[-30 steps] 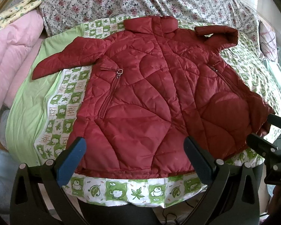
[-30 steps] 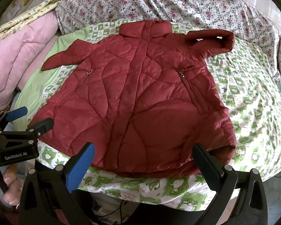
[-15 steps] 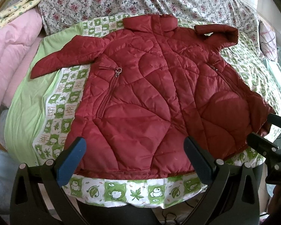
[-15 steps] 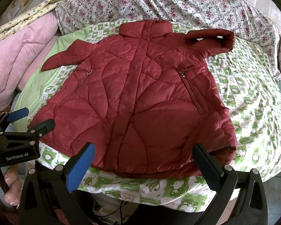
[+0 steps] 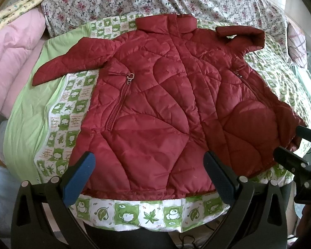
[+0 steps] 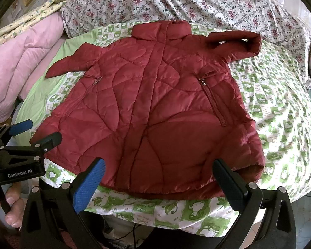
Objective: Fold large clothes
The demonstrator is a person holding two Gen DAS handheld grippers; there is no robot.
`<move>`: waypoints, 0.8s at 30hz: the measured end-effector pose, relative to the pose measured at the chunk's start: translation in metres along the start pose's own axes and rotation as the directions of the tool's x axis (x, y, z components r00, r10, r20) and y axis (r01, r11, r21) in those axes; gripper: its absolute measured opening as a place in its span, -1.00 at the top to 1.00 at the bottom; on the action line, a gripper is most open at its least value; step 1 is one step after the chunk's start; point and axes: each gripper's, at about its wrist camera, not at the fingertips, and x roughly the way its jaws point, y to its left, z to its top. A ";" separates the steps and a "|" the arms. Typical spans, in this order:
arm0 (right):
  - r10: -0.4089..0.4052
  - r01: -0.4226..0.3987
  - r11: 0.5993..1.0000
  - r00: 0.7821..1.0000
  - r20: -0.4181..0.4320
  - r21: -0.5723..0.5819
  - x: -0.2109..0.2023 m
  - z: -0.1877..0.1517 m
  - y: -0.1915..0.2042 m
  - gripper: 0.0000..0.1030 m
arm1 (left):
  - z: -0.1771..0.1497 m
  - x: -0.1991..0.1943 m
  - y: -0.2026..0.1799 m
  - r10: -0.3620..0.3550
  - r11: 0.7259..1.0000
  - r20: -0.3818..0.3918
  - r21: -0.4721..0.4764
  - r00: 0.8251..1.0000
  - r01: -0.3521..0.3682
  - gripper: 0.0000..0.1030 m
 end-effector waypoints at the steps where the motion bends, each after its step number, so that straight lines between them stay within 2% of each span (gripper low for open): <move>1: 0.000 0.000 1.000 1.000 0.000 -0.001 0.001 0.000 0.000 -1.00 | 0.000 0.001 0.000 -0.002 1.000 -0.003 0.000 1.000 0.002 -1.00; 3: -0.007 0.007 1.000 1.000 0.007 -0.008 0.002 0.000 0.000 -1.00 | 0.000 0.004 0.001 -0.031 0.999 -0.028 -0.013 0.999 0.030 -1.00; 4: -0.008 0.008 1.000 1.000 0.010 -0.013 0.002 0.001 -0.001 -1.00 | 0.002 0.004 0.001 -0.068 0.997 -0.058 -0.035 0.996 0.066 -1.00; 9: -0.024 0.025 0.999 0.999 0.031 -0.032 0.004 0.007 -0.005 -1.00 | 0.006 0.012 0.008 -0.141 0.988 -0.078 -0.076 0.987 0.136 -1.00; 14: -0.040 0.042 0.998 0.998 0.048 -0.041 0.007 0.016 -0.014 -1.00 | 0.013 0.023 0.015 -0.167 0.983 -0.064 -0.093 0.984 0.160 -1.00; 15: -0.042 0.044 0.998 0.998 0.053 -0.039 0.008 0.020 -0.016 -1.00 | 0.013 0.026 0.015 -0.138 0.988 -0.091 -0.082 0.986 0.131 -1.00; 21: -0.053 0.054 0.998 0.996 0.067 -0.016 0.011 0.042 -0.034 -1.00 | 0.024 0.038 0.024 -0.114 0.991 -0.126 -0.090 0.986 0.103 -1.00; 24: -0.070 0.071 0.997 0.996 0.060 -0.018 0.014 0.054 -0.042 -1.00 | 0.033 0.041 0.028 -0.132 0.987 -0.076 -0.099 0.988 0.124 -1.00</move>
